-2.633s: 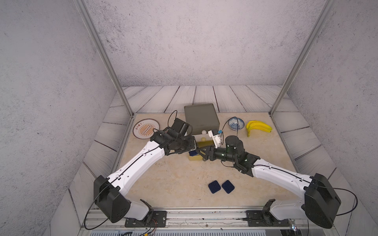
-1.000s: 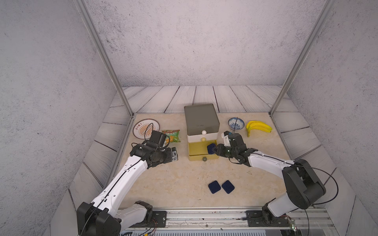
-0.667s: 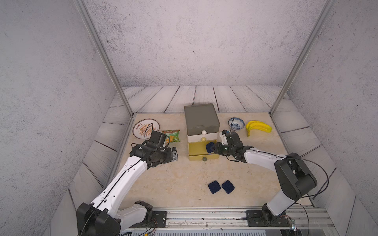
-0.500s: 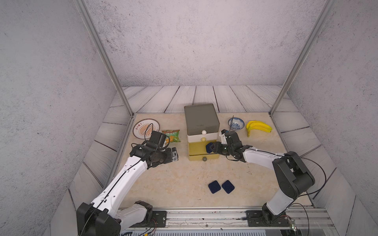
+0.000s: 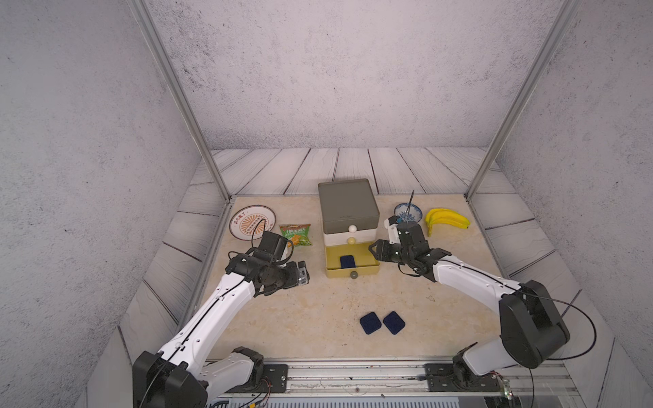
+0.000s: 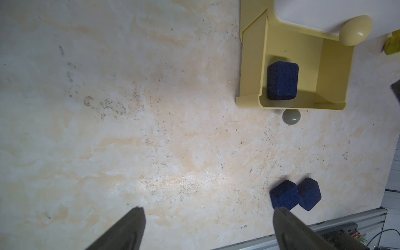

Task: Place the brooch boxes into the drawer by color
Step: Place the brooch box in the drawer, then pick up the brooch box from the center of the board.

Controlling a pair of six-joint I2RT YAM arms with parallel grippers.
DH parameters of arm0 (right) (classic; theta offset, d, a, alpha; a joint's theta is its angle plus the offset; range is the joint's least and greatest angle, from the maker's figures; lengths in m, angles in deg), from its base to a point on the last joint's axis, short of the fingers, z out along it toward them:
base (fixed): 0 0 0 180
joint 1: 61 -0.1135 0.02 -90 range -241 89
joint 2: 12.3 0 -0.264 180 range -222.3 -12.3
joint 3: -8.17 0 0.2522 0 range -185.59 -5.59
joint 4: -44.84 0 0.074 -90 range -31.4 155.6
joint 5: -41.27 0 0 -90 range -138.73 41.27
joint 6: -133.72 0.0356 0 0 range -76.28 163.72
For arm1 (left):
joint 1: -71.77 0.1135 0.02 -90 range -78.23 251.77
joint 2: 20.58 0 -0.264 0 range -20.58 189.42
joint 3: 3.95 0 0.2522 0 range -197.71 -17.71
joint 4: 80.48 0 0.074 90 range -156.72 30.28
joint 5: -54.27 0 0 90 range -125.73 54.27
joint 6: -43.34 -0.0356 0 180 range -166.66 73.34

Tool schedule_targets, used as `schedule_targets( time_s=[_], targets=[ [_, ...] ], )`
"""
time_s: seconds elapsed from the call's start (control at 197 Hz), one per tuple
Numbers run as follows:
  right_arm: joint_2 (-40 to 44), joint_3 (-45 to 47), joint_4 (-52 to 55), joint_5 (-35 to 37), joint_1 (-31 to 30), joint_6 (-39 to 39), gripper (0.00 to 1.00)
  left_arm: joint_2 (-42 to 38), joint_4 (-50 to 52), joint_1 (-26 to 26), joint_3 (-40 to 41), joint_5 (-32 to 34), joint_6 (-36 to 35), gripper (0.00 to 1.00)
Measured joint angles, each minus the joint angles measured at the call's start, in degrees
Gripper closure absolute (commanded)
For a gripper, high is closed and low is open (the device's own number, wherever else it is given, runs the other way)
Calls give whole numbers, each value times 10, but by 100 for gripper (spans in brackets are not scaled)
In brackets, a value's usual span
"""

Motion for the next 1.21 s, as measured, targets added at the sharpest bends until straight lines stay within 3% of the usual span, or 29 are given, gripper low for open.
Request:
schedule_targets(
  time_s=[0.061, 0.147, 0.289, 0.512, 0.72, 1.211],
  targets=[
    [29, 8, 7, 3, 0, -4, 61, -2, 1, -3, 7, -7, 1, 2],
    [77, 30, 27, 6, 0, -4, 46, -3, 3, -18, 17, -7, 7, 1],
    [154, 77, 67, 19, 0, -6, 36, -11, 1, -96, 39, -2, 35, 6],
    [258, 156, 127, 47, 0, 10, 30, 15, -25, -232, 53, 9, 90, 2],
    [348, 198, 177, 80, 1, 23, 26, 158, -54, -318, -9, 29, 105, 1],
    [475, 219, 257, 143, 7, 24, 23, 367, -90, -380, -156, 31, 27, 1]
  ],
)
